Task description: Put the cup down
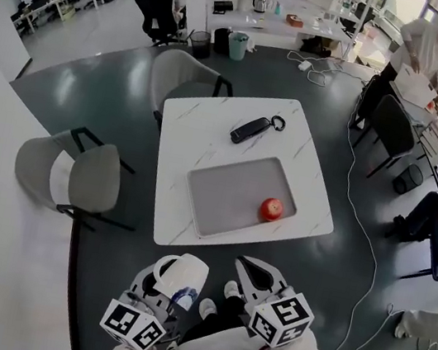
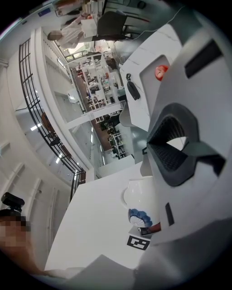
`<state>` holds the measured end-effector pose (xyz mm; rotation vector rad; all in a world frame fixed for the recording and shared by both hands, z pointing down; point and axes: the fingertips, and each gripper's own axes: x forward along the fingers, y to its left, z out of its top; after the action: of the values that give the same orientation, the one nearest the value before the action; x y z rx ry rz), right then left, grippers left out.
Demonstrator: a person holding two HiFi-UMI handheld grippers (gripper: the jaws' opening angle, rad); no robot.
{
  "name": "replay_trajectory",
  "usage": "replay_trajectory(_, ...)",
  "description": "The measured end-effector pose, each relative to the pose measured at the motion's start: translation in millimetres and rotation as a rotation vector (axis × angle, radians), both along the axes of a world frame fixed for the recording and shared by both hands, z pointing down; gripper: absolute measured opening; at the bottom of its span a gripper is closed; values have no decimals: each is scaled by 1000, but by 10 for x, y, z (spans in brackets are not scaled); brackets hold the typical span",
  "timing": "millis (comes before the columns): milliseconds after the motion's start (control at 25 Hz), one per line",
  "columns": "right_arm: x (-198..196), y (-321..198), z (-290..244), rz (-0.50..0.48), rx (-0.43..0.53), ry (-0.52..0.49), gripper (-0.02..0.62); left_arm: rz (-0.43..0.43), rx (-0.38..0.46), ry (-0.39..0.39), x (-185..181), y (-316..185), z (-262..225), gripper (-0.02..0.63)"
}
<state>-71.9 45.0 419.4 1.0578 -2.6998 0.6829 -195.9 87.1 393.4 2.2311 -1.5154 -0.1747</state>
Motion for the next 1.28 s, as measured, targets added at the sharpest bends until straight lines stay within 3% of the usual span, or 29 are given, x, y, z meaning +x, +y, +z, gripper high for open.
replay_trajectory(560, 106, -671, -258, -52, 42, -68, 5, -82, 6, -79, 88, -517, -179, 32)
replay_trajectory(1280, 230, -1117, -150, -57, 21, -77, 5, -115, -62, -146, 52, -970, 75, 32)
